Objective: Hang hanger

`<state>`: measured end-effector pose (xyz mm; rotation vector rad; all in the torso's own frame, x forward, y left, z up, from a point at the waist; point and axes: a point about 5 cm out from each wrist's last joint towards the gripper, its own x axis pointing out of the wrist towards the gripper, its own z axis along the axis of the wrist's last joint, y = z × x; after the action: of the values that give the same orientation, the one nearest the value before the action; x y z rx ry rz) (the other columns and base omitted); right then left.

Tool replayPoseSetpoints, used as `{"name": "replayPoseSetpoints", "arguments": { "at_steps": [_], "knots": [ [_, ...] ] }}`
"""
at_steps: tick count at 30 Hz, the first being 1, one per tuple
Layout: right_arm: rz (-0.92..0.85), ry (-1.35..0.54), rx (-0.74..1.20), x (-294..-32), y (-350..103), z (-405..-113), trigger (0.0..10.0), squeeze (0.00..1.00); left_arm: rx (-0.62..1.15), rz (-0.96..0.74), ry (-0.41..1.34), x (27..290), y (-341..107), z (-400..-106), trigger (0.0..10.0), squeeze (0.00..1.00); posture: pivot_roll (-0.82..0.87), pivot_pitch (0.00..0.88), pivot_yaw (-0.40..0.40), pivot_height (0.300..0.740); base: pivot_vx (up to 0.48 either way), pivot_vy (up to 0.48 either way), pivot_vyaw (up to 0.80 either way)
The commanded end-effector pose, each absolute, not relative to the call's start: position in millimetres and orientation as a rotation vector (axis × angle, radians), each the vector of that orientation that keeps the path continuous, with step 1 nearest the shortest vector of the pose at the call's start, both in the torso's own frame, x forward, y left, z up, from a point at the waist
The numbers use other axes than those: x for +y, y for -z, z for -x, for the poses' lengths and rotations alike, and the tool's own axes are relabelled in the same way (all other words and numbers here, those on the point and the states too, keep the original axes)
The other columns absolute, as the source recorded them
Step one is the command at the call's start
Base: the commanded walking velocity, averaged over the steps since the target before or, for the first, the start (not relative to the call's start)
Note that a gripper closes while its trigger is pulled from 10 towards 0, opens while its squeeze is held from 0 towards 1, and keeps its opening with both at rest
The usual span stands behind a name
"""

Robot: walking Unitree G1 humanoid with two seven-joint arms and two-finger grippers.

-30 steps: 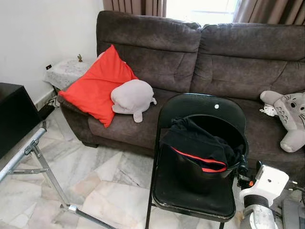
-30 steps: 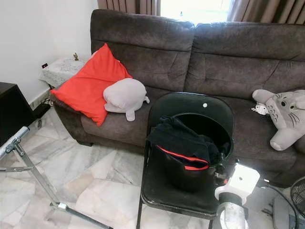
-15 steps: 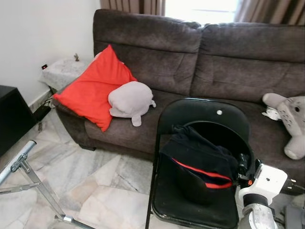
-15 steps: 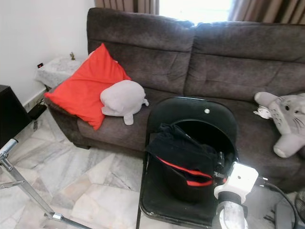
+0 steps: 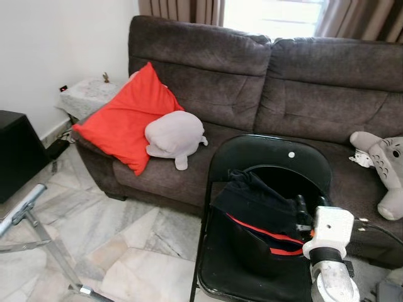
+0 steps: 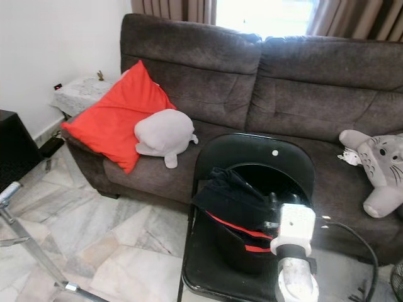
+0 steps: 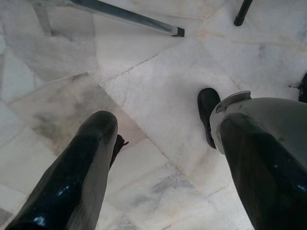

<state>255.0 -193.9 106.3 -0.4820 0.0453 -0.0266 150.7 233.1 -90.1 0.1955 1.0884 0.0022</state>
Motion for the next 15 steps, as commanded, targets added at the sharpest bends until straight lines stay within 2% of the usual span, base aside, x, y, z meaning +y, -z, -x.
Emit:
{"name": "replayPoseSetpoints", "arguments": {
  "at_steps": [1,5,6,7,8,13,14,15],
  "knots": [
    [0.590,-0.013,0.100,-189.0,-107.8,-252.9,10.0,0.00,1.103,-0.212,0.007,232.9,91.4,-147.8,10.0,0.00,-0.01,0.000,0.015,0.740,0.000,0.000,0.00],
    [0.702,-0.098,0.180,-183.7,-105.8,-247.5,10.0,0.00,1.106,-0.220,0.014,233.0,91.3,-148.0,10.0,0.00,-0.01,0.000,0.017,0.740,0.000,0.000,0.00],
    [0.747,-0.146,0.206,-179.0,-104.1,-245.8,10.0,0.50,1.105,-0.221,0.016,233.1,91.2,-148.2,10.0,0.00,-0.01,0.000,0.019,0.740,0.000,0.000,0.00],
    [0.759,-0.154,0.216,-178.3,-103.5,-245.4,10.0,0.50,1.105,-0.220,0.016,232.9,91.2,-148.2,10.0,0.00,-0.01,0.000,0.017,0.740,0.000,0.000,0.00],
    [0.760,-0.156,0.238,-177.7,-102.5,-245.4,10.0,1.00,1.105,-0.219,0.016,232.7,91.2,-148.3,10.0,0.00,-0.01,0.000,0.015,0.740,0.000,0.000,0.00],
    [0.802,-0.178,0.327,-180.1,-93.4,-250.4,10.0,1.00,1.103,-0.211,0.016,231.7,91.3,-148.7,10.0,0.00,-0.01,0.000,0.012,0.740,0.000,0.000,0.00],
    [0.831,-0.178,0.354,-183.3,-89.5,-253.5,10.0,0.94,1.103,-0.210,0.016,231.5,91.3,-148.8,10.0,0.00,-0.01,0.000,0.011,0.740,0.000,0.000,0.00],
    [0.842,-0.176,0.358,-184.5,-88.9,-254.8,10.0,0.94,1.104,-0.210,0.016,231.4,91.4,-148.8,10.0,0.00,-0.01,0.000,0.011,0.740,0.000,0.000,0.00]
  ]
}}
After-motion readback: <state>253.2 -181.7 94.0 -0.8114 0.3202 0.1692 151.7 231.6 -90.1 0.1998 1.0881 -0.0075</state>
